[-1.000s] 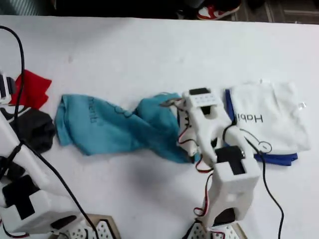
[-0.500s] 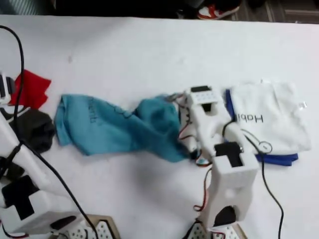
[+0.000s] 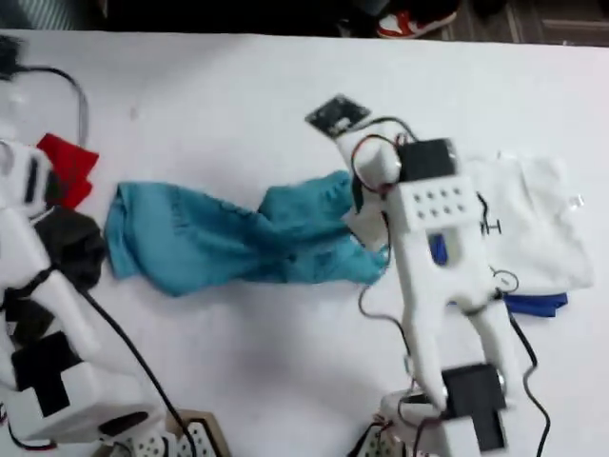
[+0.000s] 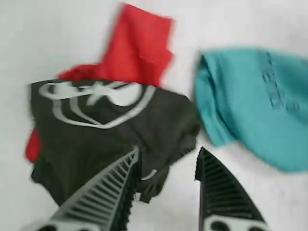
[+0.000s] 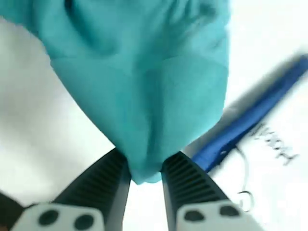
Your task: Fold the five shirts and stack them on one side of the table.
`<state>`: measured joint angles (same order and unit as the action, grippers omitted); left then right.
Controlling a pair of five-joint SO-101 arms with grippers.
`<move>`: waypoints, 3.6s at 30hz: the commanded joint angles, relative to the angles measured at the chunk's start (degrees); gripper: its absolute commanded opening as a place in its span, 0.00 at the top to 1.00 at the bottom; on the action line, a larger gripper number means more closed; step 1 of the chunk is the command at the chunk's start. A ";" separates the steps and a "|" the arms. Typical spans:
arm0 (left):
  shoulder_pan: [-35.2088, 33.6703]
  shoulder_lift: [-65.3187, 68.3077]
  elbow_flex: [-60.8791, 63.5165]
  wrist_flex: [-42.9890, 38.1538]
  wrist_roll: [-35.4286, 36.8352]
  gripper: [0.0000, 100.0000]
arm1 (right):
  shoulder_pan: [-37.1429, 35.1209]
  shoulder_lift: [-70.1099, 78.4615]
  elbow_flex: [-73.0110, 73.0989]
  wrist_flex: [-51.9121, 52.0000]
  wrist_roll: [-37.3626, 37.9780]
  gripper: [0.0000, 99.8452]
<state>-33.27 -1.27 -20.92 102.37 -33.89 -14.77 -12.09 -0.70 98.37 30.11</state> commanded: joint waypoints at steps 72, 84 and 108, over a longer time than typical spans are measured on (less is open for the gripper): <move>55.78 0.04 41.14 -26.99 28.84 0.79 | 9.89 9.27 -9.41 -23.69 -0.53 0.98; 52.88 -4.44 39.30 -21.36 24.62 0.98 | 10.07 6.37 -9.67 -22.64 -0.35 0.98; 61.23 -21.58 59.25 -36.84 35.08 0.80 | 9.98 2.15 -9.32 -18.42 -0.53 0.98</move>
<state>27.03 -20.97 35.52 70.90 0.75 -5.27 -7.25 -9.58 79.56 30.20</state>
